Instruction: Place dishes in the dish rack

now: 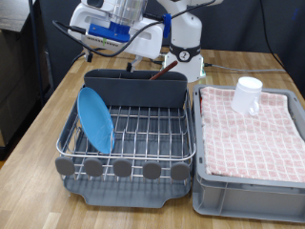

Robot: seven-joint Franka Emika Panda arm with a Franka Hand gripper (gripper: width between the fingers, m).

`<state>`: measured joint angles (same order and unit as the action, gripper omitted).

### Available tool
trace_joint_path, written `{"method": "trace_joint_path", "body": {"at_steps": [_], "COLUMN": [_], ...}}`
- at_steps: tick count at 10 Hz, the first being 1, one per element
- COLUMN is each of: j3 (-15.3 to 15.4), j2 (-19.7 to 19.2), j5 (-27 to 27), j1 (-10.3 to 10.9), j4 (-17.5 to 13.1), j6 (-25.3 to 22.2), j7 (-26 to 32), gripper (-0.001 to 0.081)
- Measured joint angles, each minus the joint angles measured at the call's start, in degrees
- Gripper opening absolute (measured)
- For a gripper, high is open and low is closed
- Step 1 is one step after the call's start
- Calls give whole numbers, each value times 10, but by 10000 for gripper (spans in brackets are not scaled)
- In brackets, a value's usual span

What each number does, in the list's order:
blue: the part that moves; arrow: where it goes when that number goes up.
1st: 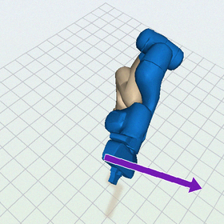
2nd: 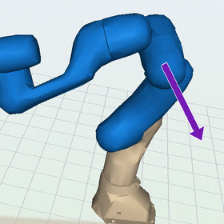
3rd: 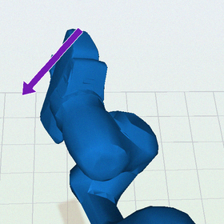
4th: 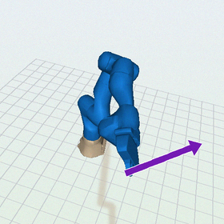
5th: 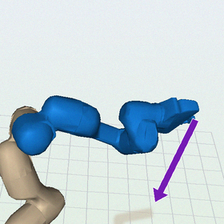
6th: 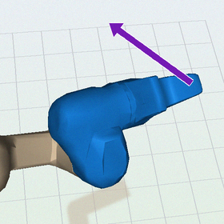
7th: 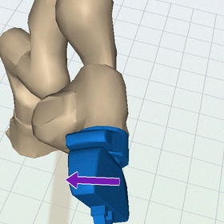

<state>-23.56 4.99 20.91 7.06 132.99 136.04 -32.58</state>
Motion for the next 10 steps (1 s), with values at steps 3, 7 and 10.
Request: {"method": "trace_joint_path", "body": {"at_steps": [3,7,10], "j3": [34,84,108], "j2": [1,-2,-27], "j5": [-57,-100,-138], "j1": [23,56,75], "j4": [-41,-70,-90], "j6": [-99,-146,-158], "j7": [-11,-106,-160], "gripper": [803,803,803]}}
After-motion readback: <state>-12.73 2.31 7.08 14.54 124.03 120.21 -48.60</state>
